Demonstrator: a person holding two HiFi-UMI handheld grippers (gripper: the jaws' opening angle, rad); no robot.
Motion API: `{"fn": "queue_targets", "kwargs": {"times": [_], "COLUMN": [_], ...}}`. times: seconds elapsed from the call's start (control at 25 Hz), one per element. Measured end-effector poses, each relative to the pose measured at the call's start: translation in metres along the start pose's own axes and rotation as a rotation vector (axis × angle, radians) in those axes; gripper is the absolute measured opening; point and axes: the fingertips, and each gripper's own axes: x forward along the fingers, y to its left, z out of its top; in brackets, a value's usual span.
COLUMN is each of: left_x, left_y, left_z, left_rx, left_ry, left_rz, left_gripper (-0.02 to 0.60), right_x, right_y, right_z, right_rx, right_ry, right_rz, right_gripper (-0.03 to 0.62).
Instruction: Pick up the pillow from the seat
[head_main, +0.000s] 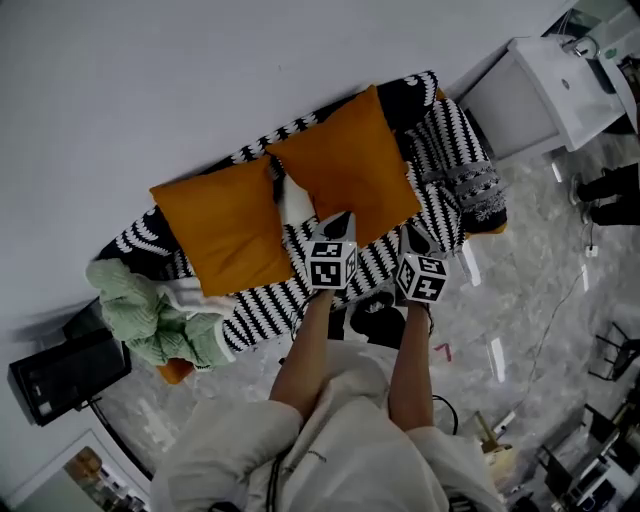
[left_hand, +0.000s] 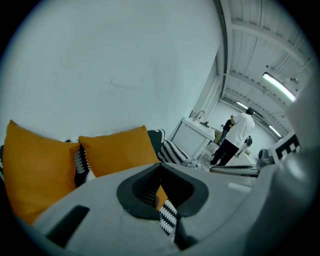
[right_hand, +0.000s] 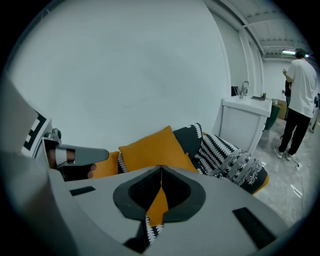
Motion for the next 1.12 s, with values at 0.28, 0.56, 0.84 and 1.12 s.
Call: {"fn": "queue_targets", "kwargs": {"times": [0.28, 0.56, 0.84, 1.12], "left_x": [0.038, 0.094, 0.193, 0.27], "left_y": [-0.028, -0.037, -0.063, -0.078], "left_z": [0.009, 0.007, -0.003, -0.013], "left_rx": [-0.005, -0.038, -0.116, -0.179], "left_ry": [0.021, 0.05, 0.095, 0.111], "left_rz": [-0.006, 0.089, 0.203, 0.295], "left_gripper": [0.008, 0.009, 0.009, 0.008], "right_x": [0.013, 0.066, 0.142, 0.227], "right_y": [-0.042, -0.078, -0.14, -0.159], "right_z": [0.012, 0.023, 0.037, 0.028], "right_rx": [0.004, -0.088, -0.222, -0.382], "right_ry": [0.025, 0.076, 0.159, 0.234], "right_rz": [0.007, 0.143, 0.364, 0.689], "right_gripper": [0.009, 0.009, 0.009, 0.009]}}
